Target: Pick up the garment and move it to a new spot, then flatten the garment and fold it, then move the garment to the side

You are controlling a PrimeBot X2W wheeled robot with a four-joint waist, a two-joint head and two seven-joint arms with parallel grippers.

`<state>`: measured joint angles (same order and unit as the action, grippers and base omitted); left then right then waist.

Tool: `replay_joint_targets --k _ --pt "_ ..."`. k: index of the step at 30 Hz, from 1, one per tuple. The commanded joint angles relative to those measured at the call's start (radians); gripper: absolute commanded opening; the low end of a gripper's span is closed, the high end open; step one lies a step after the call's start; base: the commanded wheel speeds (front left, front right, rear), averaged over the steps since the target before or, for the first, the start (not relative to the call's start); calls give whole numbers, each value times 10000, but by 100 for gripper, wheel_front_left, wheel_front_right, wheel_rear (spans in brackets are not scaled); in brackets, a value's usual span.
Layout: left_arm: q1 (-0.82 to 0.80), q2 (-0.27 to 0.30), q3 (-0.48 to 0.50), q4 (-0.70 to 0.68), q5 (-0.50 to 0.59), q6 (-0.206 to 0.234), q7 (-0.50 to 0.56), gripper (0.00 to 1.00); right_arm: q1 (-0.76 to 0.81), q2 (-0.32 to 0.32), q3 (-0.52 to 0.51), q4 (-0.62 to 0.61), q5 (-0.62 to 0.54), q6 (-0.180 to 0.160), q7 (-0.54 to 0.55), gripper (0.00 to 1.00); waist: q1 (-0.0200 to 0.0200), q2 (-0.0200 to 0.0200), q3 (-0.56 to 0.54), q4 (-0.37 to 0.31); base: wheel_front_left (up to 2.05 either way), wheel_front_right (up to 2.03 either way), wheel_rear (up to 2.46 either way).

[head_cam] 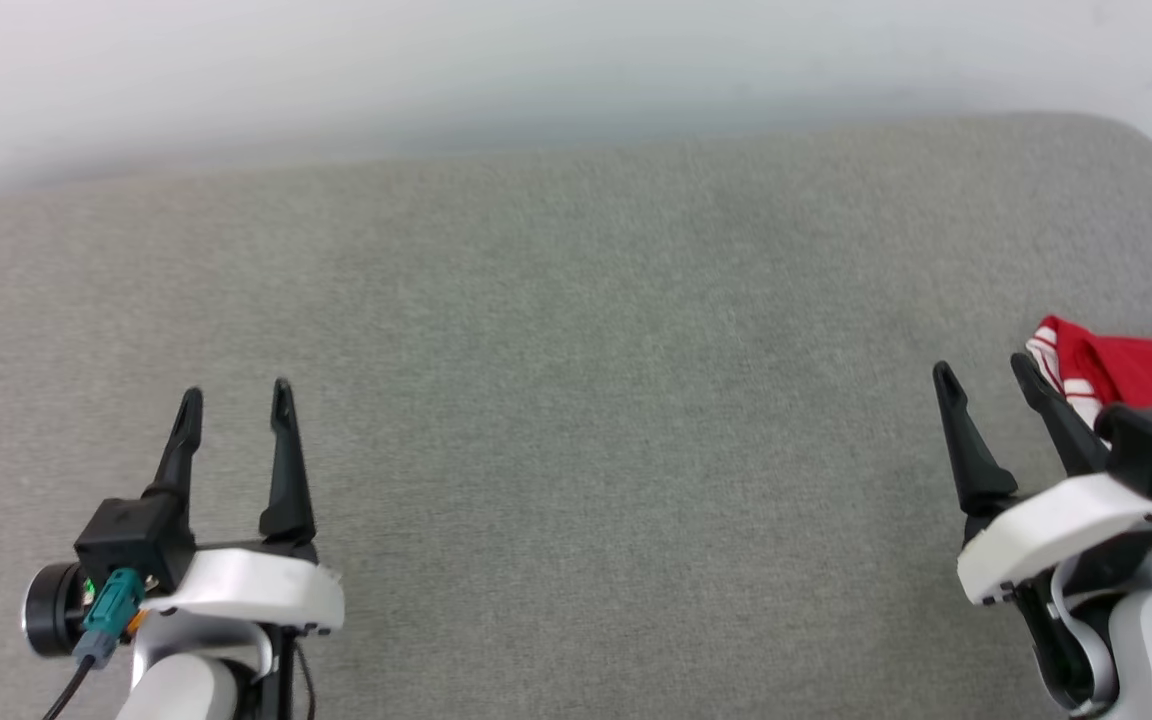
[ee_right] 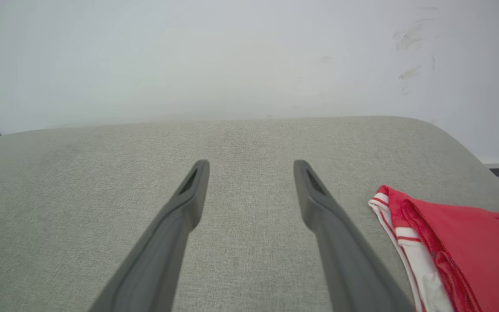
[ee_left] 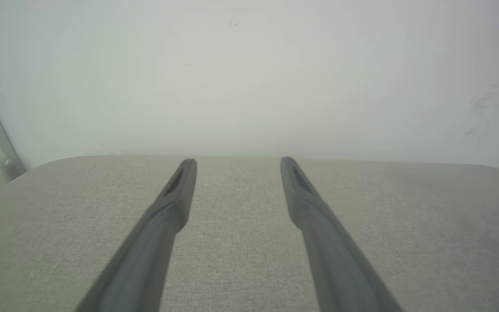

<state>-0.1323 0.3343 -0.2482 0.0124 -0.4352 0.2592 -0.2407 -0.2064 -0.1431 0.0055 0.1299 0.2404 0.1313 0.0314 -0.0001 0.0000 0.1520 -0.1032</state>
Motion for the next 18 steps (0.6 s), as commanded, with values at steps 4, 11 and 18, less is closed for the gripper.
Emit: replay_joint_targets --k 4,11,18 --pt "431 173 83 166 -44 83 29 100 710 216 -90 -686 -271 -7 4 100 1 0 -581 294 0 0 0" --pt "1292 277 65 482 -280 36 123 100 1945 432 -70 -1692 -598 -7 245 100 1 0 -1412 145 0 0 0" --pt "1709 179 -46 601 -443 0 124 100 2556 578 -82 -2154 -643 -7 573 100 1 0 -1682 128 0 0 0"
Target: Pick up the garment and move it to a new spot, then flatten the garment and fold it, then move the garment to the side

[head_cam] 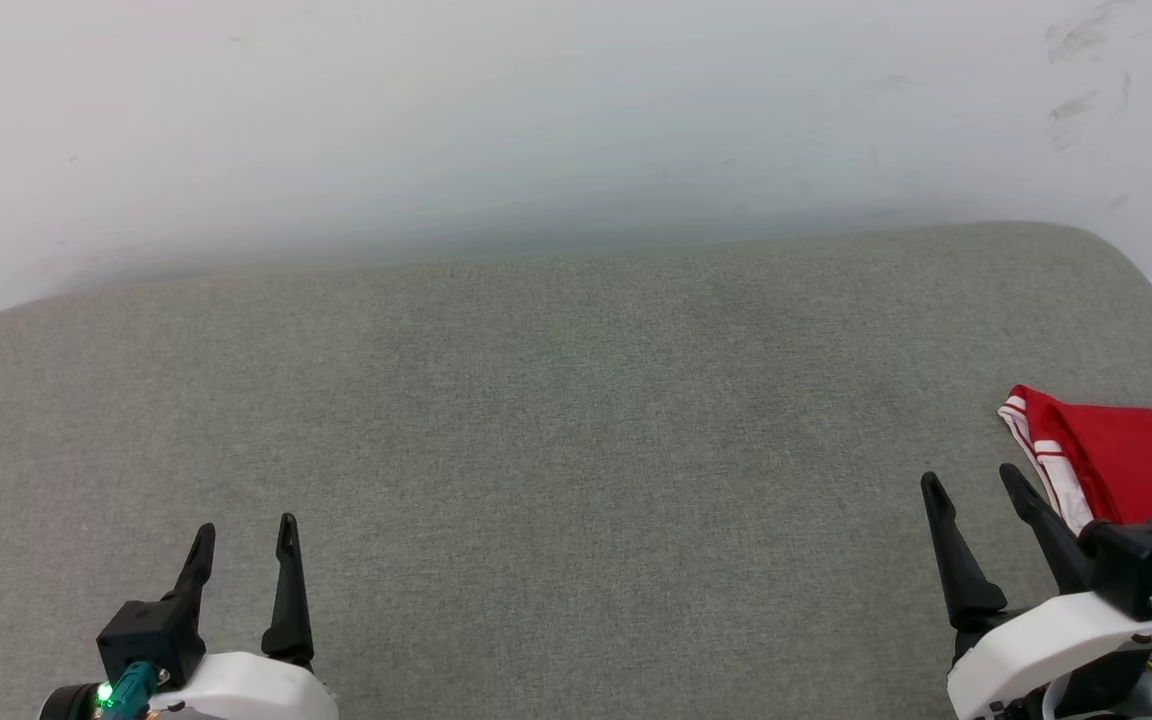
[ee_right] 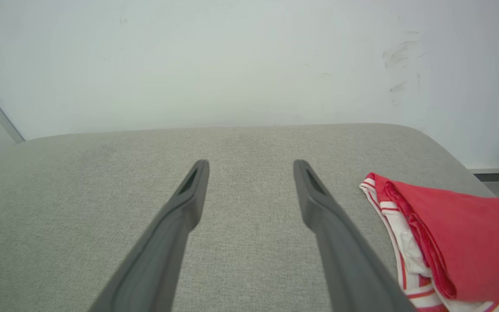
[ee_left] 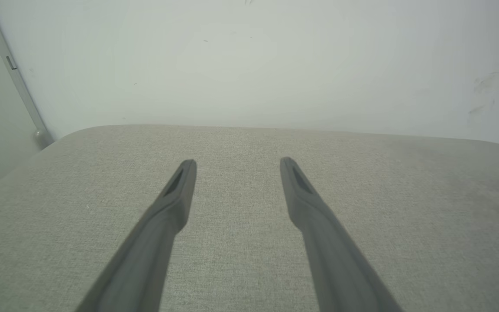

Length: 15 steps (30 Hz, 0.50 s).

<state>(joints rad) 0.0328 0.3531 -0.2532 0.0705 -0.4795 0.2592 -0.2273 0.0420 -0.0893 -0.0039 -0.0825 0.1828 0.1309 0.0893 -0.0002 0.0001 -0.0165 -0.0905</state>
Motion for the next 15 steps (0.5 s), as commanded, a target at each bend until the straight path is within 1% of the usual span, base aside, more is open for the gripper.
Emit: replay_joint_targets --k 1,15 --pt "61 -16 -15 38 -18 -24 -17 100 108 54 16 -63 -67 -3 4 100 2 -1 0 4 0 0 0" --pt "-217 30 -86 166 -67 -106 -68 100 59 93 151 -233 -124 -3 10 100 2 -1 65 -50 0 0 0"
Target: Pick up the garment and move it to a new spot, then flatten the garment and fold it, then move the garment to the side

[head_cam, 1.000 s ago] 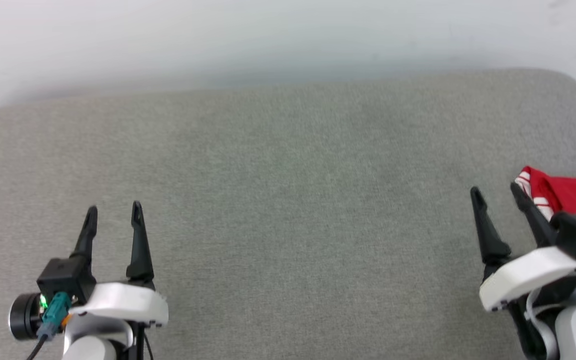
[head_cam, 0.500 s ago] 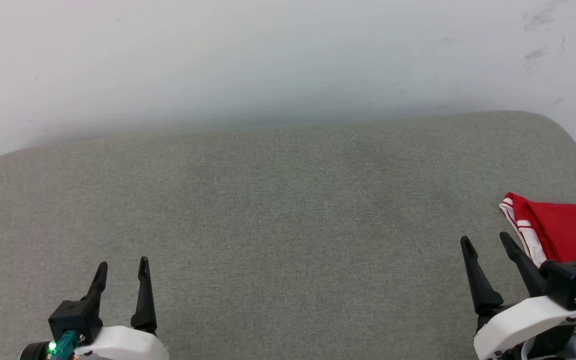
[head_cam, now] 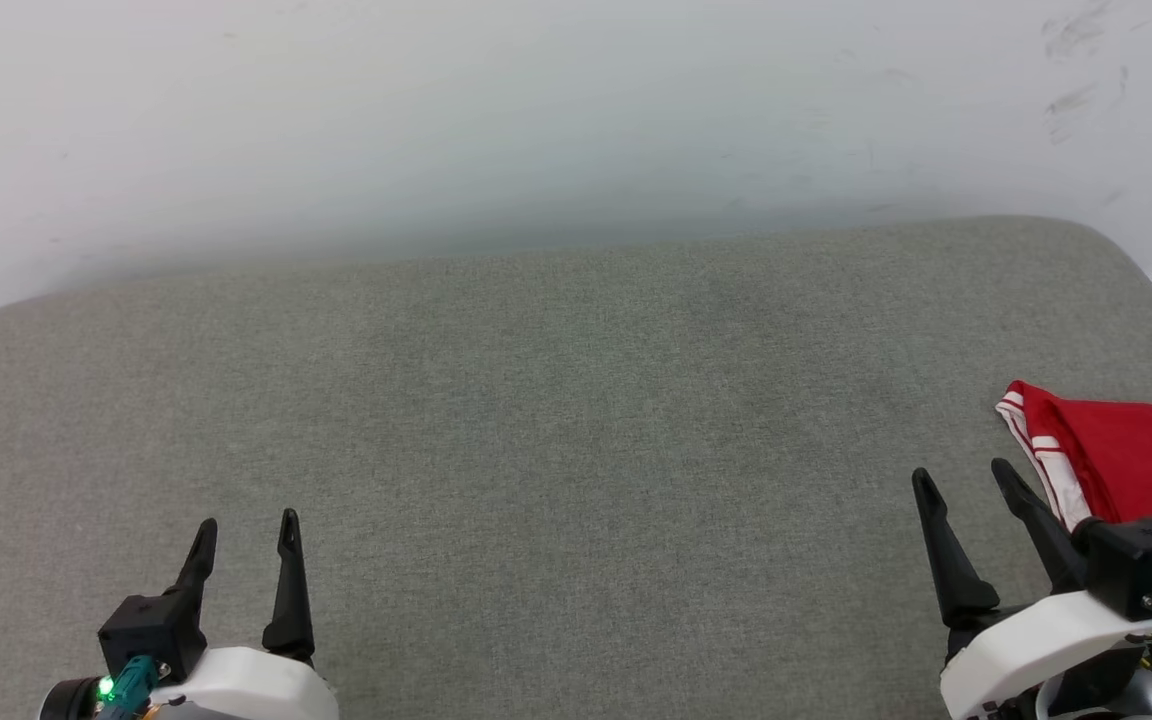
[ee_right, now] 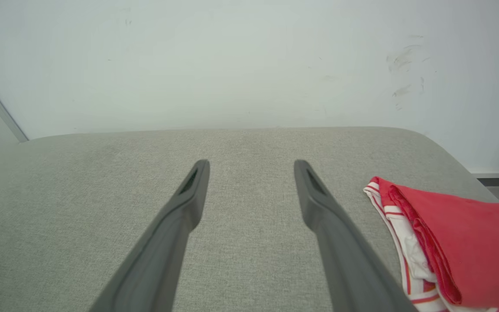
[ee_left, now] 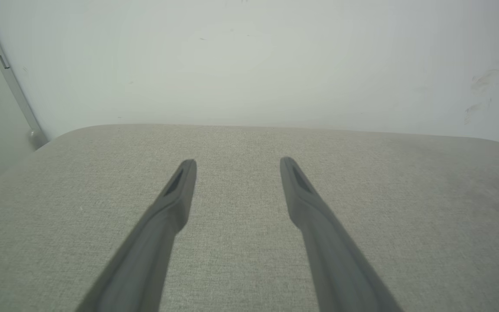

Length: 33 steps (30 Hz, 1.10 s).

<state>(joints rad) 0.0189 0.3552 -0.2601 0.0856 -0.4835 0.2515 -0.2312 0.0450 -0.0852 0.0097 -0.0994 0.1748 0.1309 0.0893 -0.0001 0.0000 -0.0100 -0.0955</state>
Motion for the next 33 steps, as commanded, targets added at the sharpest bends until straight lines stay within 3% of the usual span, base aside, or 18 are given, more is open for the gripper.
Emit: replay_joint_targets --k 1,4,5,8,33 --pt "-99 2 -17 26 -19 -23 -35 100 29 54 15 -76 -55 -3 14 100 1 0 4 -3 0 0 0" --pt "-118 5 -35 89 -16 -48 -67 100 48 56 7 -84 -88 -3 39 100 1 0 19 -10 0 0 0" --pt "-36 -5 -23 82 -27 -36 -20 0 2 8 8 -14 -4 0 8 0 1 0 21 -12 0 0 0" --pt "130 -187 -81 316 -74 -49 1 0 74 12 20 268 33 0 2 0 1 0 22 -12 0 0 0" --pt "-353 -1018 1053 744 -3640 -1229 1020 0 -461 29 -254 1238 4629 -1 -25 0 1 0 43 182 0 0 0"
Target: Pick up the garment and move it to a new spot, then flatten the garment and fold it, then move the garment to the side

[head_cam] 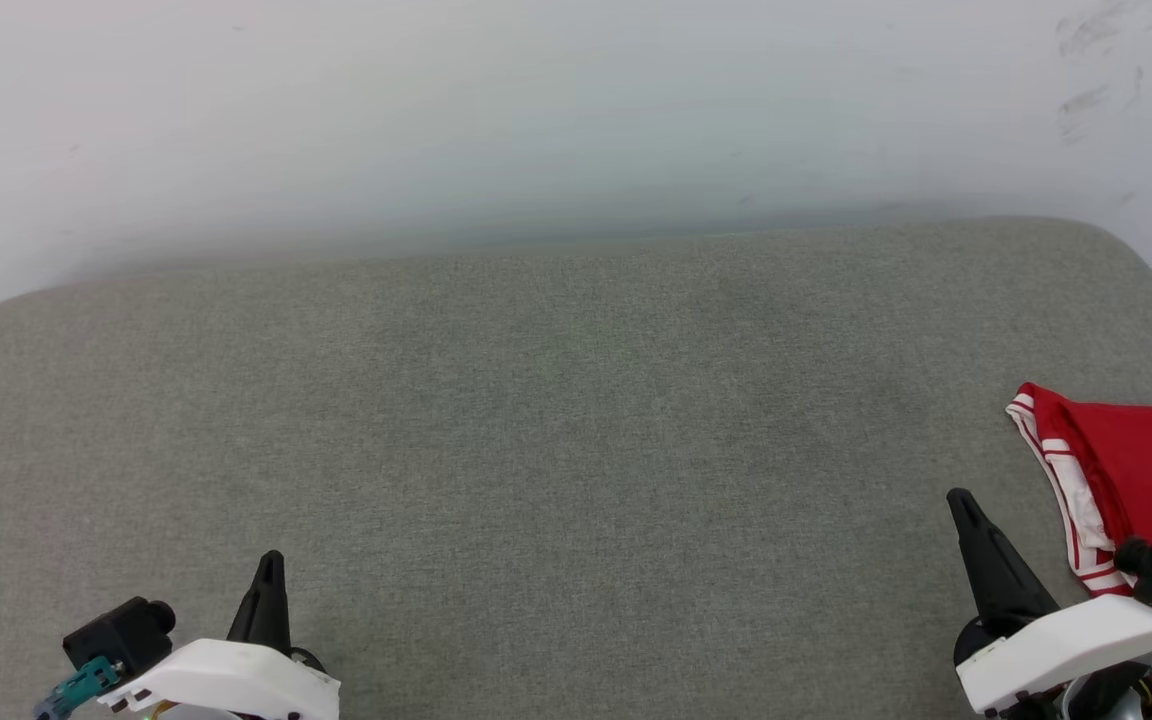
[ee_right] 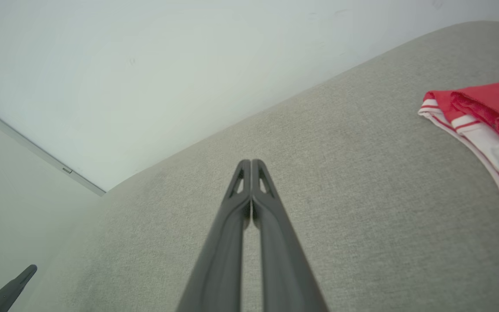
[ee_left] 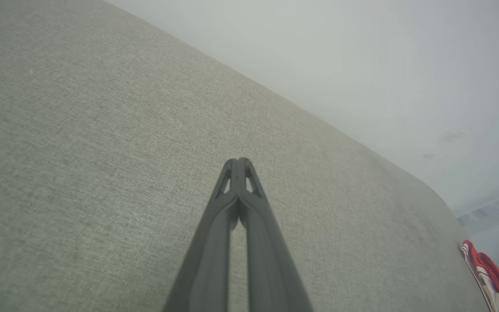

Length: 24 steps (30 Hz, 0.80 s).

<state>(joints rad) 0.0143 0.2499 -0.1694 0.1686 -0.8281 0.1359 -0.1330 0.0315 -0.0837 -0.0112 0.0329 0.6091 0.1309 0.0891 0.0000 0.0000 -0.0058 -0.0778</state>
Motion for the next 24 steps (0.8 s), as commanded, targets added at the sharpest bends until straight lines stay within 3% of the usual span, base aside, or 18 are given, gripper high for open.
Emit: replay_joint_targets --k 1,24 --pt "-326 6 185 -70 -316 -114 75 0 -342 16 -55 -50 439 -1 -23 0 0 0 1 13 0 0 0" --pt "-624 -580 974 167 -2673 -915 782 0 -699 65 -288 609 3459 -1 4 0 0 0 21 183 0 0 0"
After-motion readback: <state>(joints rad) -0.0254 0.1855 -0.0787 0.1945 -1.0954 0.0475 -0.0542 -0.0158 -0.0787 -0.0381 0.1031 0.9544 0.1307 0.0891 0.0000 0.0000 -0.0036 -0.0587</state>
